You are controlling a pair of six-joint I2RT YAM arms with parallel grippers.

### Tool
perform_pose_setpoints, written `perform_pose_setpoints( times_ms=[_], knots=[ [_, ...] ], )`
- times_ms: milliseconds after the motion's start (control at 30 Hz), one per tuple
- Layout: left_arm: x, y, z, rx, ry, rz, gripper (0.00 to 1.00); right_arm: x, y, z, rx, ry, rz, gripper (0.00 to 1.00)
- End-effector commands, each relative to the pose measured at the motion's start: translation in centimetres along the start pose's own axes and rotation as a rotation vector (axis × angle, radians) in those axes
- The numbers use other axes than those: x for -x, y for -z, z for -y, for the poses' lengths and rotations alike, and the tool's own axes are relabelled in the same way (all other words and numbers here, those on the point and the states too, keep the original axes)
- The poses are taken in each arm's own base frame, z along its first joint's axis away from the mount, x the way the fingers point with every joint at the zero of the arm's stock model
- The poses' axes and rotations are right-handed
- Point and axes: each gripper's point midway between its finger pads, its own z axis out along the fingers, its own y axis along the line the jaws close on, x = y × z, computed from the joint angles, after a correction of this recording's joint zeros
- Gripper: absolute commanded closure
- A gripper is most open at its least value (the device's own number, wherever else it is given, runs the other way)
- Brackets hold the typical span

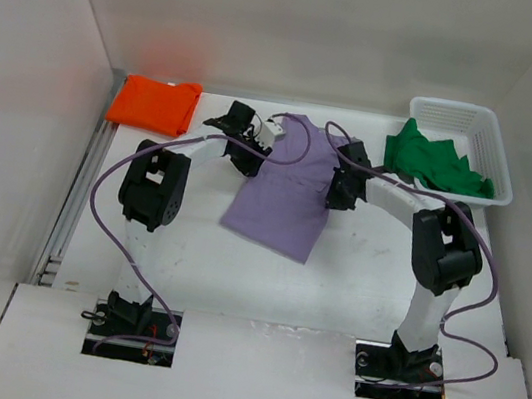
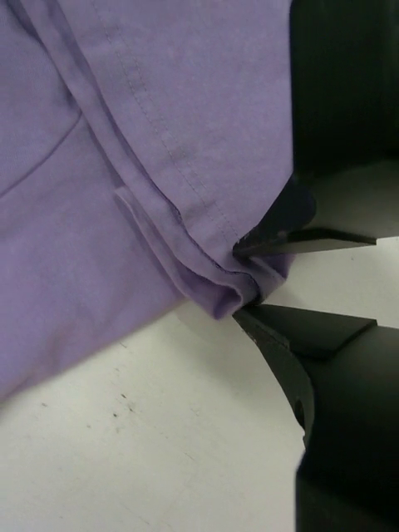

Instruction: Fold and stack the t-shirts

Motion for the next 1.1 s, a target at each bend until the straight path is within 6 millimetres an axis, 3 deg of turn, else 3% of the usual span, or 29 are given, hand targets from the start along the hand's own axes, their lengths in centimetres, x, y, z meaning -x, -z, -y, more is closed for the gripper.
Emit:
perform_pose_setpoints(
  times_ms=[0, 200, 400, 433, 500, 600, 667, 767, 867, 933, 1000, 1067],
  knots=[
    [4.3, 1.2, 1.1, -0.065, -0.014, 0.139, 0.77, 2.3, 1.3, -1.3, 0.036, 0.020, 0.097, 0.92],
    [6.4, 2.7, 2.7, -0.162, -0.039, 0.228, 0.91, 3.2, 1.8, -2.2, 0.097, 0.028, 0.160, 0.99],
    [6.4, 2.1, 2.7, -0.207, -0.033, 0.253, 0.92, 3.6, 0.6, -2.2, 0.116, 0.006, 0.185, 1.00],
    [6.3, 1.7, 2.3, -0.194, -0.024, 0.249, 0.90, 3.7, 0.2, -2.2, 0.119, 0.000, 0.181, 0.95],
    [6.0, 0.9, 0.9, -0.131, -0.004, 0.231, 0.83, 3.8, -0.3, -2.1, 0.121, -0.003, 0.172, 0.83],
    [5.8, 1.2, -1.5, -0.021, 0.013, 0.217, 0.61, 4.3, 0.0, -1.3, 0.101, -0.012, 0.180, 0.67],
    [6.5, 3.0, -2.6, 0.033, -0.008, 0.238, 0.48, 4.9, 1.2, -0.7, 0.100, -0.027, 0.201, 0.57],
    [8.2, 6.6, -3.5, 0.109, -0.067, 0.286, 0.43, 5.2, 4.1, -0.1, 0.107, -0.049, 0.245, 0.47],
    [9.3, 10.9, -3.6, 0.189, -0.139, 0.323, 0.38, 3.7, 6.9, 1.1, 0.103, -0.103, 0.265, 0.38],
    [8.6, 12.8, -3.0, 0.210, -0.166, 0.312, 0.35, 1.3, 8.1, 1.1, 0.130, -0.133, 0.247, 0.37],
    [6.3, 13.4, -1.8, 0.185, -0.164, 0.252, 0.35, -1.7, 8.9, 0.4, 0.174, -0.161, 0.213, 0.36],
    [2.7, 12.8, 0.3, 0.118, -0.145, 0.154, 0.36, -4.4, 9.0, -0.5, 0.216, -0.185, 0.171, 0.36]
  ],
)
